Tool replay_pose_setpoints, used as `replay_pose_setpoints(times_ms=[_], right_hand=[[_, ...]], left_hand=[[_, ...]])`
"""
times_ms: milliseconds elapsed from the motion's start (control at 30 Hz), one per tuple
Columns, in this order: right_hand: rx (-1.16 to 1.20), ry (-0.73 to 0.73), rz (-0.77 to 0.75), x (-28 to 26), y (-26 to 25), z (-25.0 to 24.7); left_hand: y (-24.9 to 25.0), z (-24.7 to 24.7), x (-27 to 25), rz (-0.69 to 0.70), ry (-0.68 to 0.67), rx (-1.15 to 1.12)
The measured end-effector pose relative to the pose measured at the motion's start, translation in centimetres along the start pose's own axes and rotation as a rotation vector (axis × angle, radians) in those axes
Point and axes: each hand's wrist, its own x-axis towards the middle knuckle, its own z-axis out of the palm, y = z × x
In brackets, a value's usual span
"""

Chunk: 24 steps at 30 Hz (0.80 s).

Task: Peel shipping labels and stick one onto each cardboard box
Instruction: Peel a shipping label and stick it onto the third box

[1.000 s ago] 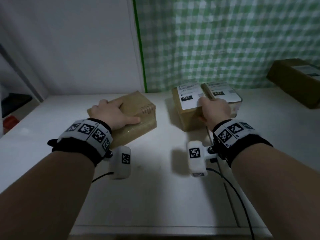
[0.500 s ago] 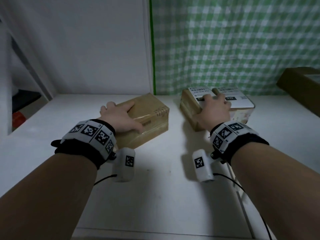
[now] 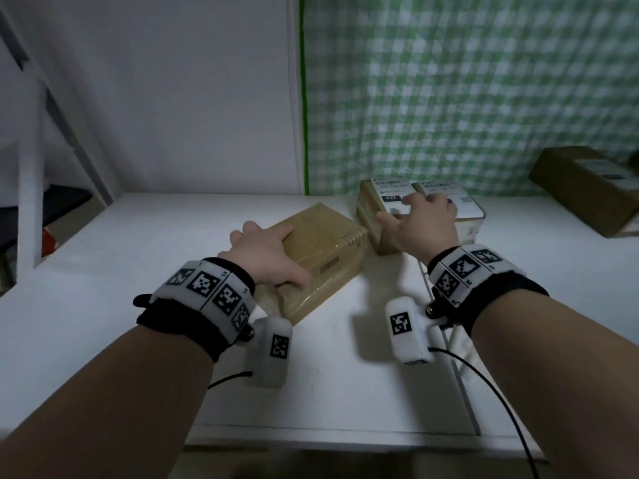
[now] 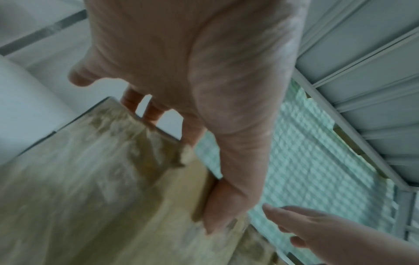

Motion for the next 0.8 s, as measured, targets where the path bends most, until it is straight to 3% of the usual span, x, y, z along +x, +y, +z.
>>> replay_pose_setpoints(times_ms=[133, 333, 633, 800], right_hand=[[0.027, -0.144, -0.013, -2.9, 2.1, -2.2], [0.075, -0.234, 0.088, -7.5, 6.1, -4.5], [0.075, -0.104, 0.253, -11.2, 11.7, -4.9], [-0.116, -0.106, 0.389, -11.5, 13.9, -4.3]], left_hand=[[1.7, 1.3, -3.0, 0.019, -0.009, -0.019], [4.4, 4.2, -6.6, 0.063, 0.055, -0.047], [7.2, 6.0, -9.6, 0.044, 0.080, 0.076], [8.4, 6.4, -11.0, 0.047, 0.047, 0.094]])
